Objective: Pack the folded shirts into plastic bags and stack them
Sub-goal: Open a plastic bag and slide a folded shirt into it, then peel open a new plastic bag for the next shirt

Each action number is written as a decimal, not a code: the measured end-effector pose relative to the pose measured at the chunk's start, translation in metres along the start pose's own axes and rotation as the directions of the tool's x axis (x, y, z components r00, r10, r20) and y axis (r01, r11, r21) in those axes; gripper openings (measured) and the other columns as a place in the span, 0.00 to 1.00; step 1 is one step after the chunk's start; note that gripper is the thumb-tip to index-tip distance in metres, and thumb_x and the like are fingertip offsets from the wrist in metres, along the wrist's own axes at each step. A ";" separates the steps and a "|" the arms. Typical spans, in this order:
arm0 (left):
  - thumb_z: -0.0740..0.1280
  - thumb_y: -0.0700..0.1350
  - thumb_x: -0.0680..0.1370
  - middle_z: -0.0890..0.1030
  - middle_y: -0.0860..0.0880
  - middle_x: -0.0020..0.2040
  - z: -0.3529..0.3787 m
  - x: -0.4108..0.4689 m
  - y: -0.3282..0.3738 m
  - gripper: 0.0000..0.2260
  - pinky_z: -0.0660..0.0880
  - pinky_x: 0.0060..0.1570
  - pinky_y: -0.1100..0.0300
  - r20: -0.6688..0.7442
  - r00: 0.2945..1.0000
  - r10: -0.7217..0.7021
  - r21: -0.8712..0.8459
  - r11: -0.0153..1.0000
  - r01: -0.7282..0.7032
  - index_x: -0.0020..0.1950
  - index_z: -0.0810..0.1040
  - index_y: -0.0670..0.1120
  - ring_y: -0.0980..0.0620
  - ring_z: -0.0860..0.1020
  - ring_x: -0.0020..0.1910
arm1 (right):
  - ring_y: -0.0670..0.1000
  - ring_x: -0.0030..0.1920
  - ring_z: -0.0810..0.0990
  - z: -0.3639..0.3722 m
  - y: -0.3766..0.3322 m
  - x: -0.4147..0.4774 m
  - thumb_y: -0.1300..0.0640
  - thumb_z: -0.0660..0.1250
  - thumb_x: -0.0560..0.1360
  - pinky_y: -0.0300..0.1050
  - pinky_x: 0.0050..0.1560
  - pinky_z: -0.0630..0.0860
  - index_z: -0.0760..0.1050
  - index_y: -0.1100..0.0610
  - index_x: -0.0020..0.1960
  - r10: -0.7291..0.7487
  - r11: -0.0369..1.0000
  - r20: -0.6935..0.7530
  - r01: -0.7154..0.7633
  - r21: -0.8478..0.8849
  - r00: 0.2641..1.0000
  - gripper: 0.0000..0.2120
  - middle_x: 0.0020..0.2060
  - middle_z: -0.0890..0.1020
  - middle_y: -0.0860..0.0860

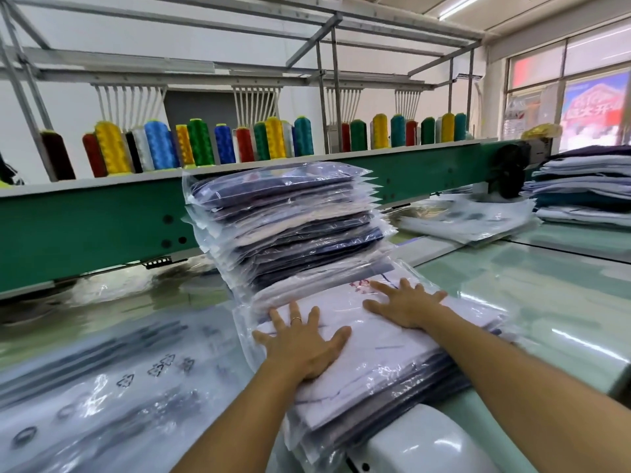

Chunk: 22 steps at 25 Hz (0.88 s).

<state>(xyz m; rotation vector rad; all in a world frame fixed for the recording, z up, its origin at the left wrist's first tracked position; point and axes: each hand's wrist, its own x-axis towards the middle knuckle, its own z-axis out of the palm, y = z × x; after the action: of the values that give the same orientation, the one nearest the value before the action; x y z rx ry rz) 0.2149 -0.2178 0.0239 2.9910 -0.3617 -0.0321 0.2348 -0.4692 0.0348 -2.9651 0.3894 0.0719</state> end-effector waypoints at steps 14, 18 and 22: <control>0.64 0.49 0.77 0.73 0.53 0.39 -0.080 -0.104 -0.150 0.09 0.67 0.37 0.55 -0.564 0.807 -0.173 -0.150 0.983 0.106 0.41 0.67 0.51 0.46 0.76 0.42 | 0.52 0.34 0.70 -0.012 -0.233 -0.109 0.62 0.64 0.71 0.45 0.32 0.64 0.63 0.53 0.32 -0.388 0.726 -0.500 0.591 0.352 0.774 0.14 0.29 0.70 0.47; 0.64 0.42 0.74 0.79 0.50 0.44 -0.059 -0.150 -0.218 0.05 0.69 0.36 0.57 -0.306 0.892 -0.333 -0.196 0.939 0.284 0.41 0.69 0.51 0.45 0.78 0.45 | 0.51 0.32 0.61 0.016 -0.322 -0.155 0.67 0.62 0.67 0.46 0.35 0.60 0.55 0.53 0.29 -0.512 0.556 -0.386 0.638 0.532 0.768 0.18 0.26 0.61 0.48; 0.71 0.56 0.73 0.79 0.53 0.45 -0.029 -0.188 -0.273 0.13 0.76 0.48 0.55 -0.132 0.935 -0.330 -0.399 0.881 0.254 0.47 0.72 0.51 0.50 0.78 0.50 | 0.51 0.32 0.59 0.055 -0.374 -0.183 0.67 0.63 0.67 0.47 0.36 0.56 0.55 0.53 0.26 -0.581 0.520 -0.284 0.616 0.591 0.763 0.20 0.24 0.58 0.47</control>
<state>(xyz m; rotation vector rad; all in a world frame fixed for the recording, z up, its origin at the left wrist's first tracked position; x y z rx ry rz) 0.0983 0.0936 0.0186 2.6046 0.1156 0.1481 0.1537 -0.0573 0.0456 -2.2114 -0.5425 -0.1885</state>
